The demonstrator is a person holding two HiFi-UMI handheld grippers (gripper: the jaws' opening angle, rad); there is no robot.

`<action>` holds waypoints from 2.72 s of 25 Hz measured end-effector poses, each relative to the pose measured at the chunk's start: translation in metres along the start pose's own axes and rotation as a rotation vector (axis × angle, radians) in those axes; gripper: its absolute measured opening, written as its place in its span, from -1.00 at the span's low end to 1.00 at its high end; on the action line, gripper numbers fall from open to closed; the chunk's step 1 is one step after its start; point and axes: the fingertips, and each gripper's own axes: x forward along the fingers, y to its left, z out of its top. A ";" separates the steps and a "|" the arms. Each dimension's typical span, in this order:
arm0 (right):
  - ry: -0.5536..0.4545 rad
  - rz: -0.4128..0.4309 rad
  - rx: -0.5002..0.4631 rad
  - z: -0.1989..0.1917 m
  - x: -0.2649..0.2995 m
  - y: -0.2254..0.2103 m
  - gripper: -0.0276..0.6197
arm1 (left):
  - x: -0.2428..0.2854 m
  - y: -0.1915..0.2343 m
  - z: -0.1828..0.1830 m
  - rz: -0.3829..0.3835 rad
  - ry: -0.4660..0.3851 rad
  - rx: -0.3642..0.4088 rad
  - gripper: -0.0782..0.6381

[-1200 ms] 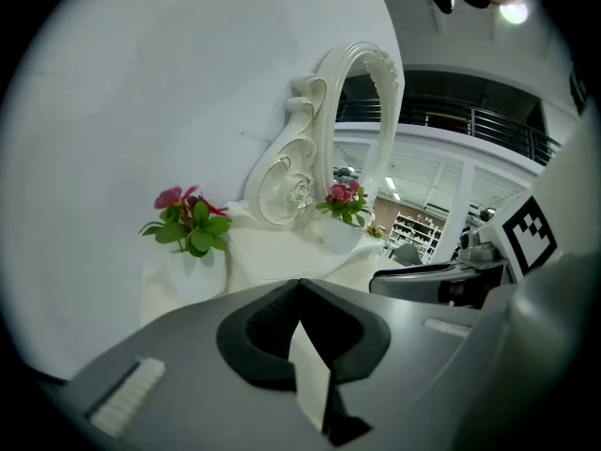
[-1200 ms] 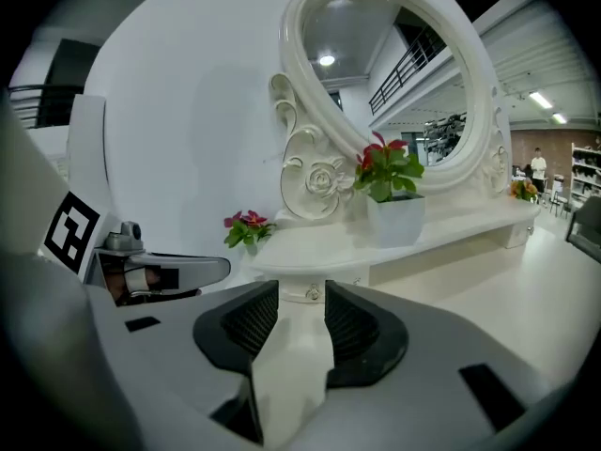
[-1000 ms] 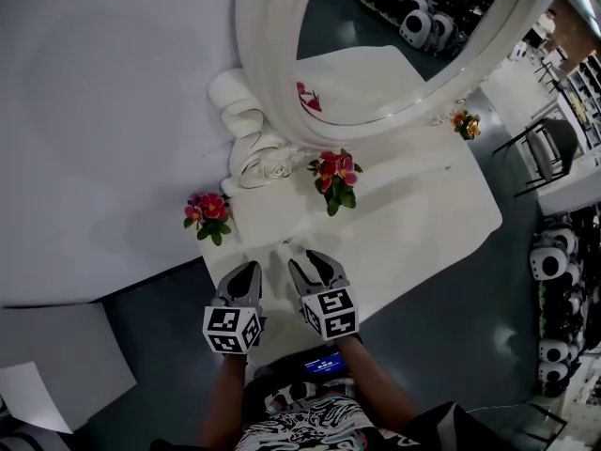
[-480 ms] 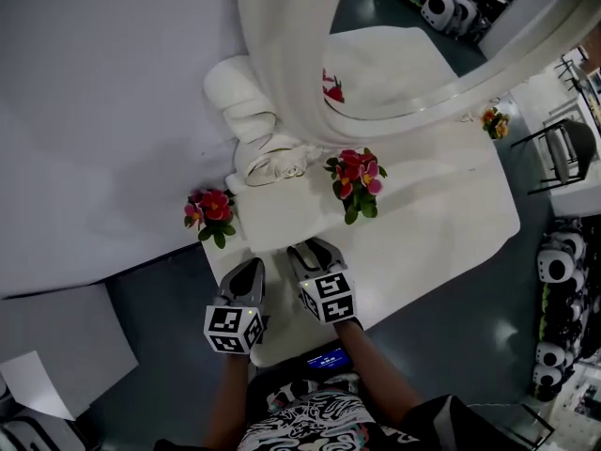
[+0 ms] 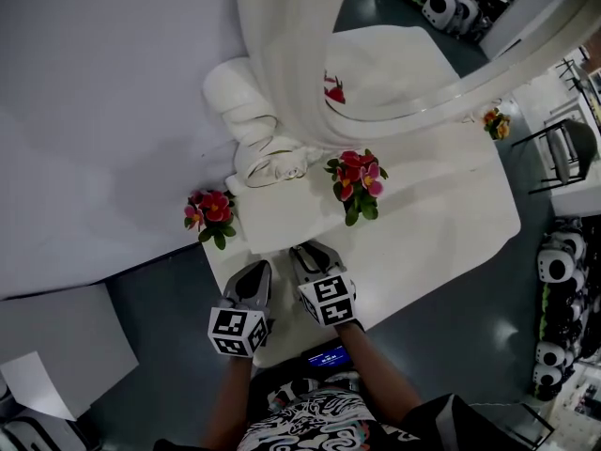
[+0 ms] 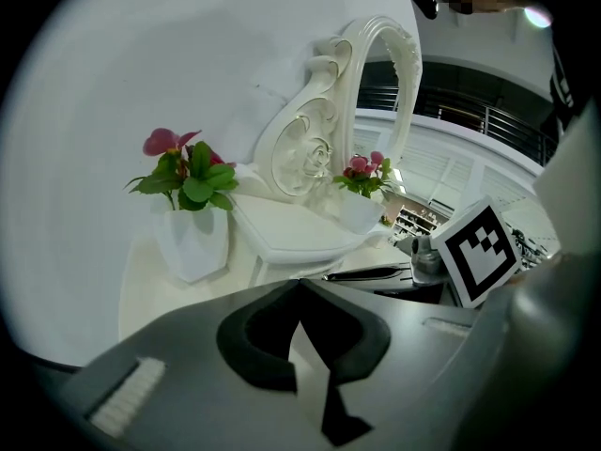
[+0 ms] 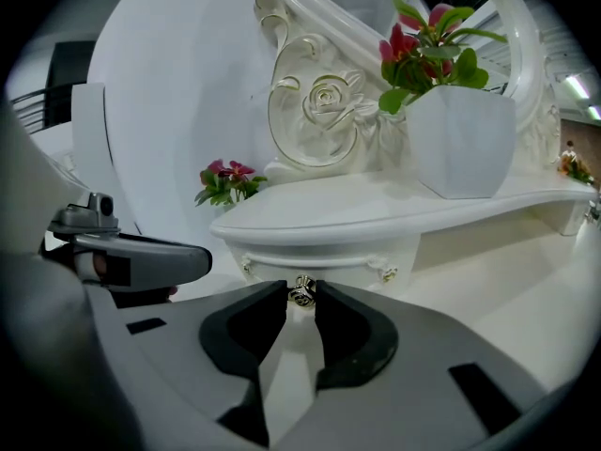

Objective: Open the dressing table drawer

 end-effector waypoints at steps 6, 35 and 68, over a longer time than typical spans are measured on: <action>0.014 -0.014 0.002 -0.013 -0.016 0.005 -0.61 | -0.012 -0.008 -0.003 -0.019 -0.004 -0.011 -0.78; -0.035 -0.137 0.016 -0.019 -0.069 0.002 -0.91 | -0.021 -0.019 -0.010 -0.052 -0.003 0.034 -0.78; -0.220 -0.188 0.051 0.025 -0.135 0.002 -0.91 | -0.063 -0.029 0.046 -0.012 -0.170 0.076 -0.78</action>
